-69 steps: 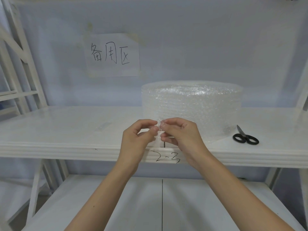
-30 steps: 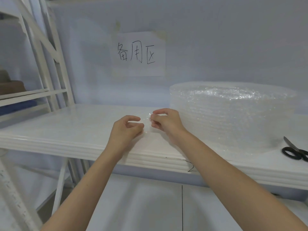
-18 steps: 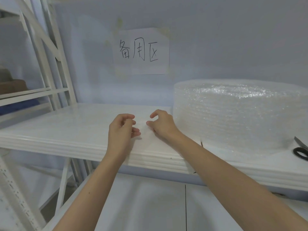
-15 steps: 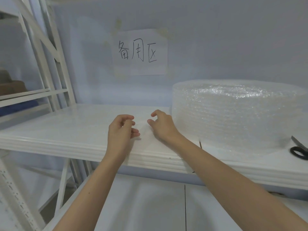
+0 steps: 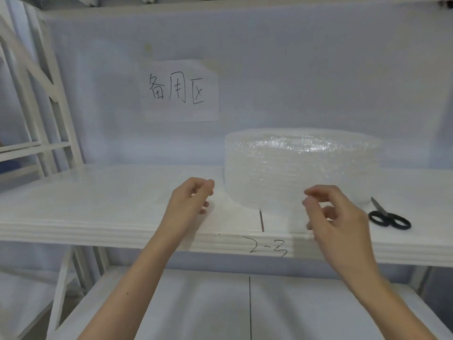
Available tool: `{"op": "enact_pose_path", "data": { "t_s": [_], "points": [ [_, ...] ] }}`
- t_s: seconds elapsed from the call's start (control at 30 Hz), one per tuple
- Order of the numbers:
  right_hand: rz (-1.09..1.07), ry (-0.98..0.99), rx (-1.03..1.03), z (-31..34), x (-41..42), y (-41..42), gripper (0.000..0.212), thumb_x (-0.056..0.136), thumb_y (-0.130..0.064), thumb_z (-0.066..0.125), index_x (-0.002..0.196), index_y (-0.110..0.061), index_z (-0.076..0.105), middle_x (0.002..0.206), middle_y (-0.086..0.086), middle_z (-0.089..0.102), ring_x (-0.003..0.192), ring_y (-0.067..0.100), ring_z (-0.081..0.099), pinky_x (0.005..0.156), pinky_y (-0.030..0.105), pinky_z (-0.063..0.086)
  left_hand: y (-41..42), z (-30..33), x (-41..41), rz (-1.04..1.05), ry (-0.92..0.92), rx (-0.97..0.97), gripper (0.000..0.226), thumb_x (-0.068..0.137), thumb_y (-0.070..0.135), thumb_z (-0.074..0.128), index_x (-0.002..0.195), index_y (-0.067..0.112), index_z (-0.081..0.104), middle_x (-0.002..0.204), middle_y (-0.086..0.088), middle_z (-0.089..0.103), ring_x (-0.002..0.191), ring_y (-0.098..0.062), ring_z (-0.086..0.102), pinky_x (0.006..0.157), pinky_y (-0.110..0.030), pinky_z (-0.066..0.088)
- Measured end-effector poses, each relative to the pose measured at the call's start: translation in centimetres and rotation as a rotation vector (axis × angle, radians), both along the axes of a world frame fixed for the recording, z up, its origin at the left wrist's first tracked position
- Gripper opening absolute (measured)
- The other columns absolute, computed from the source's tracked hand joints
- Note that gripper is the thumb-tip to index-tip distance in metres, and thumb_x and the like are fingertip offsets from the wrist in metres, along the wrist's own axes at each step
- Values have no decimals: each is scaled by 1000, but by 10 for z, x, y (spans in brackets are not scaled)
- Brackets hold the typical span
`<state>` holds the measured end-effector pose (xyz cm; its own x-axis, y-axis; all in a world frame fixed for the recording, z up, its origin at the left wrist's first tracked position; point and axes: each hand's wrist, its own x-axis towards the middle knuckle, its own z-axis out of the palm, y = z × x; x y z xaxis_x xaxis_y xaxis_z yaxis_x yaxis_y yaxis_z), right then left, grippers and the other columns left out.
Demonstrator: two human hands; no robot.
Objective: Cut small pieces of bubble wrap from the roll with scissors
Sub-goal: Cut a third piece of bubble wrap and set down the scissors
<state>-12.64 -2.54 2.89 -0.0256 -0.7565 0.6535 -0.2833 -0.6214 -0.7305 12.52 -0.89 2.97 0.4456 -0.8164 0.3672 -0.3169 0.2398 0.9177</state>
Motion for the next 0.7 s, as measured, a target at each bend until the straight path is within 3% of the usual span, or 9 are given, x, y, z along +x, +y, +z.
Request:
{"op": "enact_pose_path", "data": {
  "t_s": [0.1, 0.23, 0.37, 0.47, 0.57, 0.7],
  "points": [
    [-310, 63, -30, -2, -54, -19, 10, 91, -22, 57, 93, -31, 60, 92, -9, 62, 69, 21, 58, 68, 34, 47, -7, -2, -36, -155, -122, 47, 19, 91, 42, 62, 93, 25, 69, 98, 4, 72, 77, -8, 67, 76, -30, 56],
    [-646, 499, 195, -11, -112, -53, 24, 91, -37, 53, 104, -18, 61, 115, 9, 55, 99, 32, 53, 70, 37, 37, -15, -8, -74, -283, -274, 144, 31, 82, 60, 62, 88, 31, 72, 91, 11, 74, 83, -6, 67, 80, -27, 52],
    [-624, 621, 333, -15, -129, -61, 31, 86, -44, 56, 82, -13, 59, 96, 9, 53, 90, 34, 50, 66, 37, 40, -18, -10, -97, -313, -326, 155, 31, 85, 59, 62, 89, 30, 73, 90, 14, 74, 82, -2, 67, 74, -21, 46],
    [-607, 643, 387, -4, -134, -67, 35, 83, -40, 58, 65, -9, 54, 79, 9, 51, 74, 33, 53, 56, 32, 35, -16, -7, -109, -349, -319, 151, 32, 83, 59, 61, 92, 31, 73, 93, 10, 75, 86, -9, 69, 79, -31, 54],
    [-582, 759, 522, 19, -135, -72, 38, 83, -44, 61, 66, -11, 49, 74, 7, 52, 65, 27, 51, 55, 30, 36, -14, -6, -119, -370, -297, 112, 21, 85, 49, 62, 93, 32, 72, 90, 7, 75, 87, -14, 69, 85, -36, 54],
    [-557, 821, 575, 22, -141, -80, 44, 84, -51, 61, 68, -12, 49, 73, 6, 55, 63, 24, 52, 54, 29, 37, -10, -7, -134, -427, -215, 45, 13, 95, 20, 61, 101, 23, 72, 87, 3, 76, 75, -3, 66, 71, -17, 50]
  ]
}}
